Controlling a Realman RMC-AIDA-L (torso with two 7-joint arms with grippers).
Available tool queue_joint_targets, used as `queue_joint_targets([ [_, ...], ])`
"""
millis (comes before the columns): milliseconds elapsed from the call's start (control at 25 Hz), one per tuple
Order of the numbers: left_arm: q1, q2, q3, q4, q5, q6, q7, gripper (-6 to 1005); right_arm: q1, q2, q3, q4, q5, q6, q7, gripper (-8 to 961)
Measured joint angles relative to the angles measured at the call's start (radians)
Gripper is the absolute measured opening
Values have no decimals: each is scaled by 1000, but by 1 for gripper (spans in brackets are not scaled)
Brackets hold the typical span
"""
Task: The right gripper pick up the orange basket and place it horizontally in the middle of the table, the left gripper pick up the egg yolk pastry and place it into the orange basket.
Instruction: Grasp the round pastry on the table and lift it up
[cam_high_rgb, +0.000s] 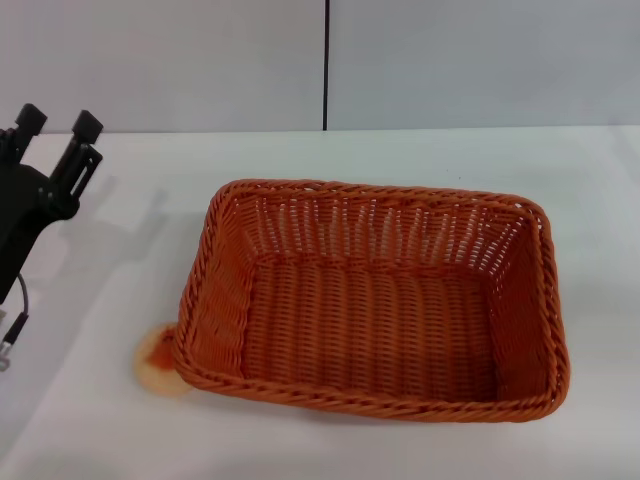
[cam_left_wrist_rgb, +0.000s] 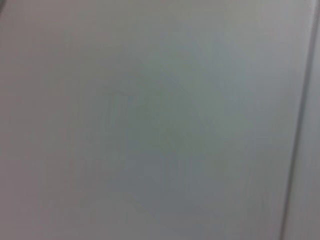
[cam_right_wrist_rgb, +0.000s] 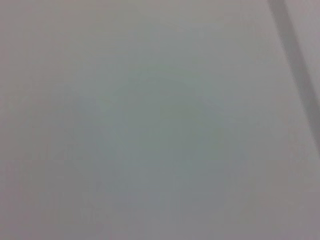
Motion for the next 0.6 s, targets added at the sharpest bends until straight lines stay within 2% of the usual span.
queue_joint_targets([
  [120, -36, 18, 91, 101, 1, 52, -81, 713, -49, 18, 35, 18, 75, -6, -15, 552],
  [160, -61, 35, 175, 178, 1, 89, -150, 713, -68, 20, 58, 34, 94, -14, -18, 552],
  [240, -61, 35, 175, 178, 1, 89, -150, 713, -77, 18, 65, 40, 95, -17, -17, 552],
  [280, -70, 44, 220, 212, 1, 105, -182, 713, -83, 16, 69, 42, 95, -18, -17, 552],
  [320, -79, 66, 314, 283, 1, 135, -242, 713, -89, 16, 72, 44, 95, -18, -15, 552],
  [360, -80, 78, 371, 329, 1, 153, -279, 713, -96, 15, 76, 47, 96, -19, -14, 552],
  [440, -68, 90, 410, 395, -3, 172, -323, 713, -98, 16, 77, 48, 96, -19, -14, 552],
  [600, -46, 98, 417, 454, -3, 177, -352, 713, -91, 18, 77, 58, 92, -19, -13, 552],
])
